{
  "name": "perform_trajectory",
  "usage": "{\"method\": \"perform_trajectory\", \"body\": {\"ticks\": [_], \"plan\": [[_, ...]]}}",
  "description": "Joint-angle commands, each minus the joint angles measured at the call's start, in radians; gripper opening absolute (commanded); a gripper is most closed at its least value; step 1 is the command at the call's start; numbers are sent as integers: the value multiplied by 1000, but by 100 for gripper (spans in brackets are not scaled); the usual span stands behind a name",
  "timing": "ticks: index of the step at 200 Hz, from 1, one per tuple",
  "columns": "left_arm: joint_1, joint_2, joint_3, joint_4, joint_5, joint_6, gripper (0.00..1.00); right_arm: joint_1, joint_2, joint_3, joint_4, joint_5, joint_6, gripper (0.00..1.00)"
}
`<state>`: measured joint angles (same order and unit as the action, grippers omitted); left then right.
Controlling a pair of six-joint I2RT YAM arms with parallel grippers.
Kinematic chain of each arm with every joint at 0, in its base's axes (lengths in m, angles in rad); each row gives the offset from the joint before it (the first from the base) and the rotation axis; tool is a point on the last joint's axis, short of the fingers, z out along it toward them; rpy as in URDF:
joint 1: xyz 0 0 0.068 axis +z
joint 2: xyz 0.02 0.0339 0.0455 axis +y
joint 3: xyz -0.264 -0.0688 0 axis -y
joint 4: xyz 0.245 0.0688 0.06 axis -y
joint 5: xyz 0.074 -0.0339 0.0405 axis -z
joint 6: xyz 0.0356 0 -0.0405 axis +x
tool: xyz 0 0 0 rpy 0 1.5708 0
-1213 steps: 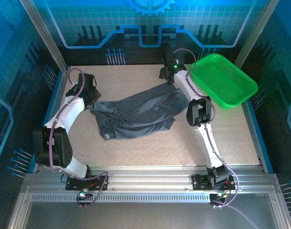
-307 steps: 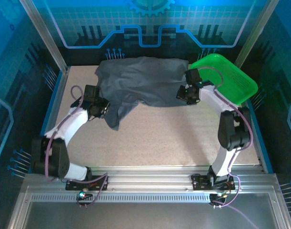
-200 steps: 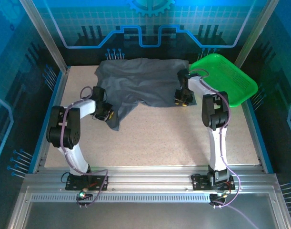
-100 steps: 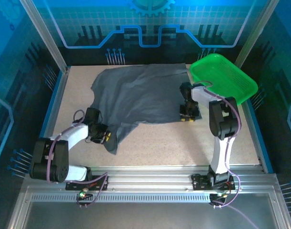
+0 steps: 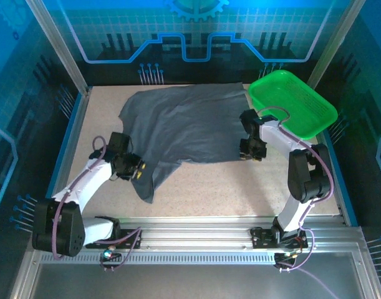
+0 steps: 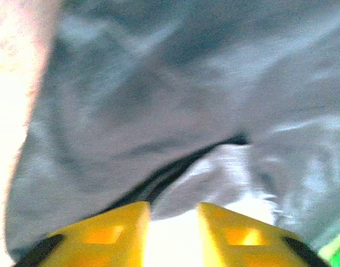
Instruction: Fold and stack the t-shirts
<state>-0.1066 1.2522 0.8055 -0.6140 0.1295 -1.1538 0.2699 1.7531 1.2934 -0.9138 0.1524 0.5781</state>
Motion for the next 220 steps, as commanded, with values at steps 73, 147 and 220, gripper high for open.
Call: {"method": "perform_trajectory", "body": {"ticks": [73,147,220], "plan": [[70,151,111,-210,-25,202,60,-126,66,3,3,-18,-34,60],[139,214,65,-97,-113,213,67,-183,144,20,18,-57,-40,66],[183,369,35,158,-21,246,56,-205,164,44,16,-41,-25,67]]}}
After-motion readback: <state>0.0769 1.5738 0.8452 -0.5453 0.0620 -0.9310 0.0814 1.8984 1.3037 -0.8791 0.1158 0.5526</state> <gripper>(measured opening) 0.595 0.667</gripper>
